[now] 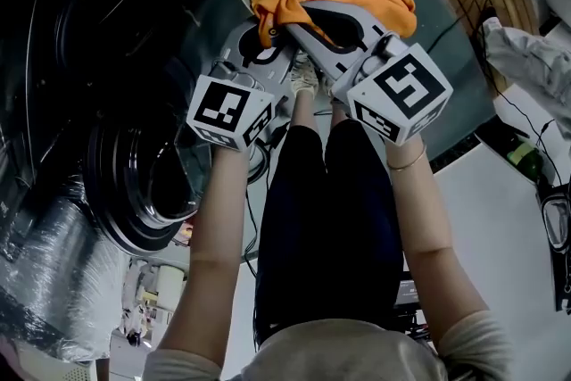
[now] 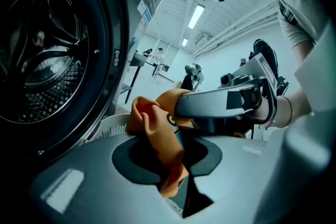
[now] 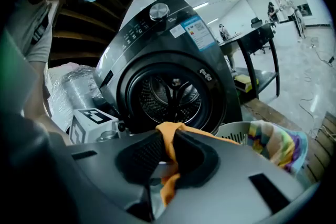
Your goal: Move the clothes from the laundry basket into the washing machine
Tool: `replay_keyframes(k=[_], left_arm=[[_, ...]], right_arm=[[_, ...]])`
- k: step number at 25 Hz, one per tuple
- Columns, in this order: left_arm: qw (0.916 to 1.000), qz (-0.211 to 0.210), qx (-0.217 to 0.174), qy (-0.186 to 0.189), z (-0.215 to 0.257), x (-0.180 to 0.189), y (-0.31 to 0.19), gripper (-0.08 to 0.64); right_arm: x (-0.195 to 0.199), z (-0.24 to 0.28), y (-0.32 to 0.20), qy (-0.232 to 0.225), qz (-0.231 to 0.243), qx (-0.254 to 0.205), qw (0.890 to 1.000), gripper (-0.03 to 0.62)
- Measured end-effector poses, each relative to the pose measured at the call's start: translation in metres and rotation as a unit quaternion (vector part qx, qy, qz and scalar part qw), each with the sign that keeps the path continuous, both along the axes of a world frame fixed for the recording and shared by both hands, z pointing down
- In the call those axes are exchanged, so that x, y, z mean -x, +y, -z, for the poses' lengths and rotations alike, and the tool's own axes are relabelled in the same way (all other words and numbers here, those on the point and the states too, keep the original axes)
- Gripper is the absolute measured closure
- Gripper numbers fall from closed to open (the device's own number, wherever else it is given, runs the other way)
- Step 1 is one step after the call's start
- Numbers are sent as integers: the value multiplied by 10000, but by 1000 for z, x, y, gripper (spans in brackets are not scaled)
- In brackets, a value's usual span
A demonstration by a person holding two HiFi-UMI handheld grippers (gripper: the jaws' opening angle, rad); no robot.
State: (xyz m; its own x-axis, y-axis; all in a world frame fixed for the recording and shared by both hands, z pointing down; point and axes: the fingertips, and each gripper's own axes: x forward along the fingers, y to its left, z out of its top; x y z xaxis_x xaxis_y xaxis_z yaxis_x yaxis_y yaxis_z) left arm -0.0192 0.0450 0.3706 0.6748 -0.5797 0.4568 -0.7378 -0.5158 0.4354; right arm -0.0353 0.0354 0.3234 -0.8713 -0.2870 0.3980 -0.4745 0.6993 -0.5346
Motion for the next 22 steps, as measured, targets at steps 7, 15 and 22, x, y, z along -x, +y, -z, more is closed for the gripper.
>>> replay_keyframes(k=[7, 15, 22], left_arm=[[9979, 405, -502, -79, 40, 23, -9, 467], [9908, 1049, -808, -290, 72, 73, -26, 469], [9689, 2310, -651, -607, 35, 139, -34, 469]], right_arm=[[-12, 23, 1, -680, -472, -64, 9965, 519], [-41, 0, 2, -200, -963, 229, 9949, 476], [-25, -35, -4, 161, -889, 309, 9954, 480]])
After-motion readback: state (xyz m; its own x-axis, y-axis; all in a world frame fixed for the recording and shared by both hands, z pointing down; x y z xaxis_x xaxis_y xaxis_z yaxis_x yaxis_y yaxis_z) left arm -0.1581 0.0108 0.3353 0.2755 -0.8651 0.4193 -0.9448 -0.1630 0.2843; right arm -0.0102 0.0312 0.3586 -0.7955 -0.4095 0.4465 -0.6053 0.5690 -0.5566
